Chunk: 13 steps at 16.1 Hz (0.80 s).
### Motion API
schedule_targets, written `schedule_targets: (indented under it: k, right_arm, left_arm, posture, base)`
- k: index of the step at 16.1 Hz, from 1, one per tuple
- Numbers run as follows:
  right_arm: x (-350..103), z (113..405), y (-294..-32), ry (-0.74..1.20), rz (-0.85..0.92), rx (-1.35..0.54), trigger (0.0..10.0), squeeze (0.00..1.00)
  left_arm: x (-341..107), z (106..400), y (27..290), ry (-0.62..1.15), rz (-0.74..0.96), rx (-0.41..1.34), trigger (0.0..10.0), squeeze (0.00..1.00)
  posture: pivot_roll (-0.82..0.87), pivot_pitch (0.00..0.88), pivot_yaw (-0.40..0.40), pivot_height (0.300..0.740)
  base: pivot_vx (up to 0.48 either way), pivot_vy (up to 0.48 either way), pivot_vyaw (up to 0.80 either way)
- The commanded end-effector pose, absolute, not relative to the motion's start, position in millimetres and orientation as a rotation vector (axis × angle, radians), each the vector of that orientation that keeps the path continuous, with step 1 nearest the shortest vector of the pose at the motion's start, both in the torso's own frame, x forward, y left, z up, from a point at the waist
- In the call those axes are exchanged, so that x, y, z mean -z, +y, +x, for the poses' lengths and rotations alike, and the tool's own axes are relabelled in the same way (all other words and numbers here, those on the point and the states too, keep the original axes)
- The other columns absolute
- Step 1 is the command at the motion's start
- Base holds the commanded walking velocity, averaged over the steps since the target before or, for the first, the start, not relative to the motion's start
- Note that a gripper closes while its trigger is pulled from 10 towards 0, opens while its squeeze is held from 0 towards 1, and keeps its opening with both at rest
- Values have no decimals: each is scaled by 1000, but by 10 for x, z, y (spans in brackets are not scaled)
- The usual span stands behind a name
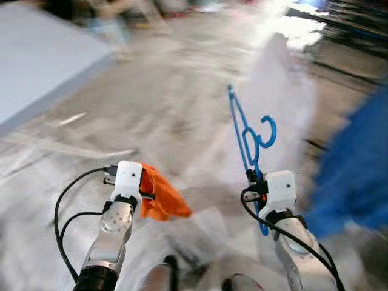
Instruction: Hang hanger
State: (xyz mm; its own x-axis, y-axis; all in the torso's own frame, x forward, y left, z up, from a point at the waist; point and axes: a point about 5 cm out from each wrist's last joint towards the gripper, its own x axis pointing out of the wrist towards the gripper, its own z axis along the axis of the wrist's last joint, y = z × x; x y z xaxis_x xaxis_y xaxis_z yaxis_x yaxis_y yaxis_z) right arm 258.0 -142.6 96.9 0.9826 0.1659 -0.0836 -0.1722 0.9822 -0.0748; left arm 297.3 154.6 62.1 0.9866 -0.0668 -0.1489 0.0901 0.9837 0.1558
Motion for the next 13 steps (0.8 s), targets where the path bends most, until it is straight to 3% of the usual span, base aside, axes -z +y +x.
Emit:
schedule_targets:
  k: [1, 11, 13]
  right_arm:
    - [-946, 2526, -1472, 80, -83, -153, 10000, 0]
    - [-876, 2488, -1435, 106, -102, -186, 10000, 0]
    - [-864, 2507, -1454, 116, -85, -180, 10000, 0]
  left_arm:
    - [-607, 2960, 1508, 148, 157, 112, 10000, 0]
    - [-686, 3032, 1496, 119, 179, 290, 10000, 0]
    - [-673, 3039, 1522, 133, 227, 347, 10000, 0]
  posture:
    - [-109, 212, 49, 740]
    - [-97, 224, 38, 740]
    - [-95, 226, 34, 740]
  base:
    - [0, 0, 800]
    - [0, 0, 786]
    - [0, 0, 0]
